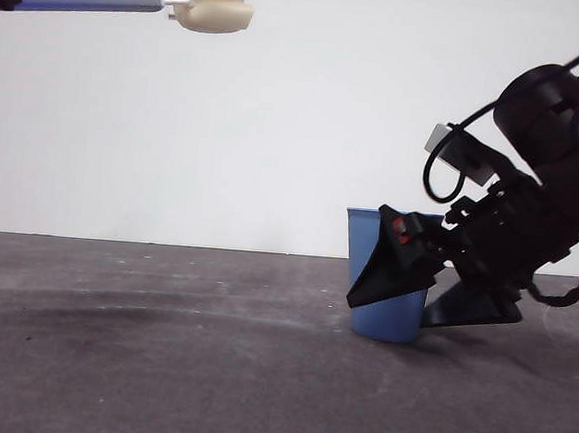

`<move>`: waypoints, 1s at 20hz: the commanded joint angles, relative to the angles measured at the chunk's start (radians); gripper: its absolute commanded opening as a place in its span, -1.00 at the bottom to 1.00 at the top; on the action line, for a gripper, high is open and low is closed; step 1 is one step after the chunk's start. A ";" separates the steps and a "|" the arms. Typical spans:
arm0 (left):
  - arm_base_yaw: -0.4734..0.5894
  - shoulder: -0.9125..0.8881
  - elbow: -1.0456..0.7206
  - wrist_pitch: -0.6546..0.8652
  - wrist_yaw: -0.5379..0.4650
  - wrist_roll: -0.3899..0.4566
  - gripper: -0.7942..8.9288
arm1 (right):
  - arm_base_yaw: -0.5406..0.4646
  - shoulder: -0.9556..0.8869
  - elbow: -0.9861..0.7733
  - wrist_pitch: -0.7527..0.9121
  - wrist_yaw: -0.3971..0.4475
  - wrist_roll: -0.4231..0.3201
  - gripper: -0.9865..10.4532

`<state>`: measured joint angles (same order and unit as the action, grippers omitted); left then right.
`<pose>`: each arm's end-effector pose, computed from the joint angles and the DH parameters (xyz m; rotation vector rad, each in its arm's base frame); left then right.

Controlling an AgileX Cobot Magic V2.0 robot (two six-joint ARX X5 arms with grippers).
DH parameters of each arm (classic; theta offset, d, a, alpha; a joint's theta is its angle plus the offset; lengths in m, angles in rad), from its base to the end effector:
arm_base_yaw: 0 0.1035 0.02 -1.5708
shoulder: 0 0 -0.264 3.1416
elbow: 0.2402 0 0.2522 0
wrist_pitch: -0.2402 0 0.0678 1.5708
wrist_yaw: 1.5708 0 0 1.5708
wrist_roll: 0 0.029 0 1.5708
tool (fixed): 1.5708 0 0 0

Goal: Pick up the cup brush,pick up the cup,insert the brush into the cup,clean the cup,put the cup brush back,put the cup back to the fixed position on the table

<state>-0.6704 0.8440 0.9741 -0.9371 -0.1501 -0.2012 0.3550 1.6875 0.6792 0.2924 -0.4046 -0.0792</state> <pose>0.1174 -0.0876 0.3224 0.1377 0.7905 -0.4123 0.2805 0.1162 0.1285 -0.0539 0.7033 0.7548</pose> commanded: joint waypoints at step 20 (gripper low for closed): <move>-0.001 0.039 -0.004 -0.127 0.021 0.318 -0.85 | 0.080 -0.216 0.019 -0.301 0.187 -0.112 -0.86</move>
<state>-0.6704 0.8814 0.9741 -1.0664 -0.1360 0.0483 0.4324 1.4750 0.6922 -0.0044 -0.2165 -0.1535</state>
